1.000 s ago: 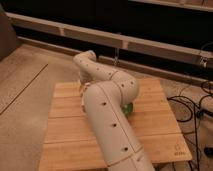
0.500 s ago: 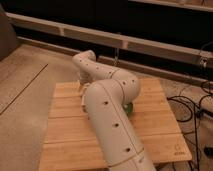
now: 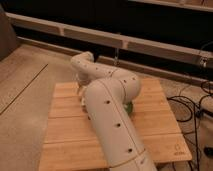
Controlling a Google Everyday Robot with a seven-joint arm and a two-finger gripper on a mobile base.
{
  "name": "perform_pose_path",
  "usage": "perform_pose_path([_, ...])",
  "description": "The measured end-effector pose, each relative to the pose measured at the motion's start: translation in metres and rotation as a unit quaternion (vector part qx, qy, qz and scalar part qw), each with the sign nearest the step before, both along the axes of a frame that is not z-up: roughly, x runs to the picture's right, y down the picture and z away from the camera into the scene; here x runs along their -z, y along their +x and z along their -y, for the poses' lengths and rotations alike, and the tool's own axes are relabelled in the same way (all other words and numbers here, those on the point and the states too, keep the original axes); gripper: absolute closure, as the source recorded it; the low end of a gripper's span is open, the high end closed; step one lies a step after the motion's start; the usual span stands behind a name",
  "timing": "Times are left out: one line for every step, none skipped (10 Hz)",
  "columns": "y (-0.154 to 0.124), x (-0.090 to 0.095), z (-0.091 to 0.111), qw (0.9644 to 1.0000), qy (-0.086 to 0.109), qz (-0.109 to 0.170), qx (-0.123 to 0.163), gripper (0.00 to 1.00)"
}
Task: Stand the bottle upright
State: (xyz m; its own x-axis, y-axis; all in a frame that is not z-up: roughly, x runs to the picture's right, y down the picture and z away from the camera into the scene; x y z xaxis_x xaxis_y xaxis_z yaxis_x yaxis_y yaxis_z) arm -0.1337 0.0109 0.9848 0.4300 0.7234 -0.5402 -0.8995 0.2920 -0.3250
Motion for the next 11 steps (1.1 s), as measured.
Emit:
perform_pose_path([0.005, -0.001, 0.0, 1.0, 0.0, -0.006, 0.002, 0.35])
perform_pose_path([0.008, -0.001, 0.001, 1.0, 0.0, -0.009, 0.003, 0.35])
perform_pose_path([0.01, -0.002, 0.002, 0.9999, 0.002, -0.012, 0.004, 0.35])
perform_pose_path([0.011, -0.003, 0.002, 0.9999, 0.001, -0.014, 0.006, 0.35])
perform_pose_path([0.012, -0.006, 0.003, 0.9998, 0.002, -0.016, 0.009, 0.35])
perform_pose_path([0.011, -0.008, 0.005, 0.9998, 0.003, -0.014, 0.011, 0.35])
perform_pose_path([0.01, -0.011, 0.007, 0.9998, 0.005, -0.012, 0.015, 0.35])
perform_pose_path([0.008, -0.015, 0.01, 0.9998, 0.008, -0.009, 0.017, 0.35])
perform_pose_path([0.008, -0.017, 0.012, 0.9997, 0.009, -0.008, 0.02, 0.35])
perform_pose_path([0.007, -0.02, 0.015, 0.9997, 0.011, -0.006, 0.021, 0.35])
perform_pose_path([0.005, -0.023, 0.018, 0.9996, 0.013, -0.001, 0.023, 0.36])
